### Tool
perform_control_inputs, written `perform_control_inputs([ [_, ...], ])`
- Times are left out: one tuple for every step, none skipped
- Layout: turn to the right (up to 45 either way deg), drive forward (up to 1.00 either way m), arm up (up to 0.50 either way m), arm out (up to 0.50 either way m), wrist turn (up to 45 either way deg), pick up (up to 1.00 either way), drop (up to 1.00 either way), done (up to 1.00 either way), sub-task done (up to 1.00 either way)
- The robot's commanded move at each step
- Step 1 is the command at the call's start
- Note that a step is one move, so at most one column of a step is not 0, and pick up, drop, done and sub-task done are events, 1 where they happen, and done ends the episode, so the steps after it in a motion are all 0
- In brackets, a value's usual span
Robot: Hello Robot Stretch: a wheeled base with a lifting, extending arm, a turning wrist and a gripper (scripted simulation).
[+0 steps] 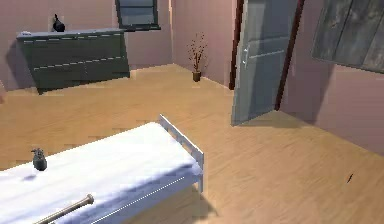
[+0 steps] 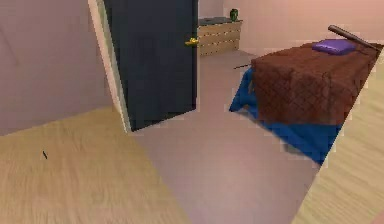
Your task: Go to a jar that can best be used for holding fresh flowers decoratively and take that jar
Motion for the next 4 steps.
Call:
perform_control_inputs([
  [27.0, 0.0, 0.0, 0.0, 0.0, 0.0, 0.0, 0.0, 0.0],
  [0.0, 1.0, 0.0, 0.0, 0.0, 0.0, 0.0, 0.0, 0.0],
  [30.0, 0.0, 0.0, 0.0, 0.0, 0.0, 0.0, 0.0, 0.0],
  [0.0, 0.05, 0.0, 0.0, 0.0, 0.0, 0.0, 0.0, 0.0],
])
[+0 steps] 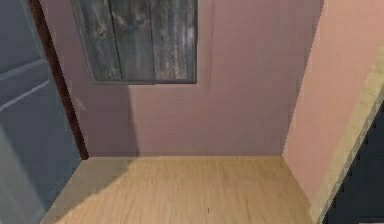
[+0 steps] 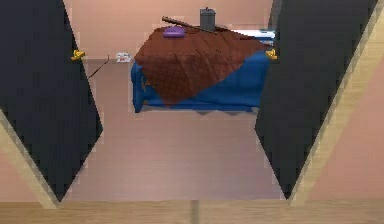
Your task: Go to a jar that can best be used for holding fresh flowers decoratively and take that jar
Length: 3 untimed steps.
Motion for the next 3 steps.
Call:
perform_control_inputs([
  [-45.0, 0.0, 0.0, 0.0, 0.0, 0.0, 0.0, 0.0, 0.0],
  [-18.0, 0.0, 0.0, 0.0, 0.0, 0.0, 0.0, 0.0, 0.0],
  [0.0, 0.15, 0.0, 0.0, 0.0, 0.0, 0.0, 0.0, 0.0],
])
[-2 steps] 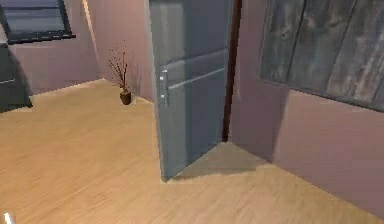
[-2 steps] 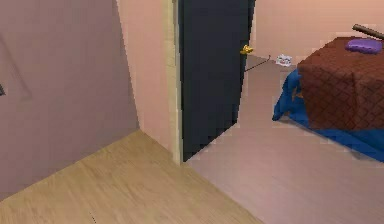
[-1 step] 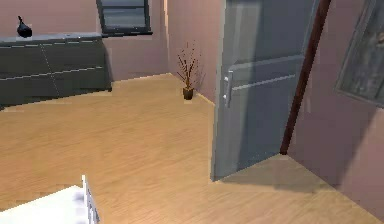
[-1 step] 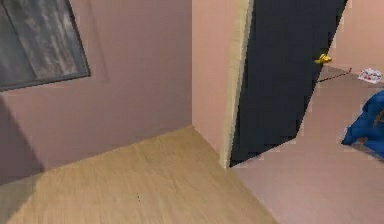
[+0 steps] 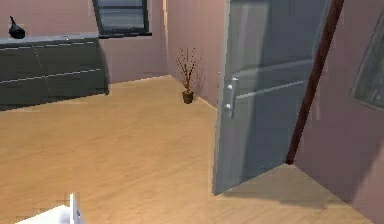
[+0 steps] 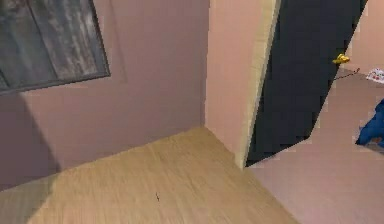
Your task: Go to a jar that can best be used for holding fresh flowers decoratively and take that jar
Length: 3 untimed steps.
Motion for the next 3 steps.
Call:
perform_control_inputs([
  [-15.0, 0.0, 0.0, 0.0, 0.0, 0.0, 0.0, 0.0, 0.0],
  [0.0, 0.5, 0.0, 0.0, 0.0, 0.0, 0.0, 0.0, 0.0],
  [-12.0, 0.0, 0.0, 0.0, 0.0, 0.0, 0.0, 0.0, 0.0],
])
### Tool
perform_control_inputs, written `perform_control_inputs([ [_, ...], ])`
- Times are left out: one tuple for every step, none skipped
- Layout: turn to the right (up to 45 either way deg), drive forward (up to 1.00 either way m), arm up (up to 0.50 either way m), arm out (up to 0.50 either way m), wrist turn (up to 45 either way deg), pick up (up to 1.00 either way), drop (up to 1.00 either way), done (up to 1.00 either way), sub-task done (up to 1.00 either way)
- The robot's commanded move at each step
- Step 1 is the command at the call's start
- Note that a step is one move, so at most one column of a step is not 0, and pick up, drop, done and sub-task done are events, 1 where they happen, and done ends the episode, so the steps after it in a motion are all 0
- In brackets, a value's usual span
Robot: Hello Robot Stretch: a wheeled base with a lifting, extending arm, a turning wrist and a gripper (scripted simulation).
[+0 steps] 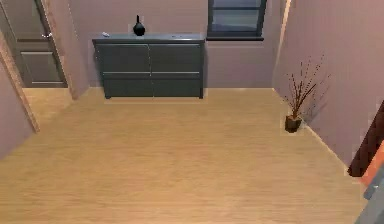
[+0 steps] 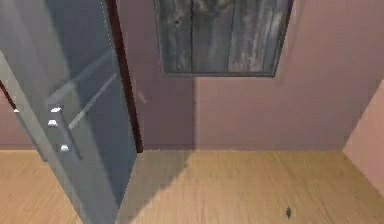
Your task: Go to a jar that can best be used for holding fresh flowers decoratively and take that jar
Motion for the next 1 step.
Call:
perform_control_inputs([
  [0.0, 1.0, 0.0, 0.0, 0.0, 0.0, 0.0, 0.0, 0.0],
])
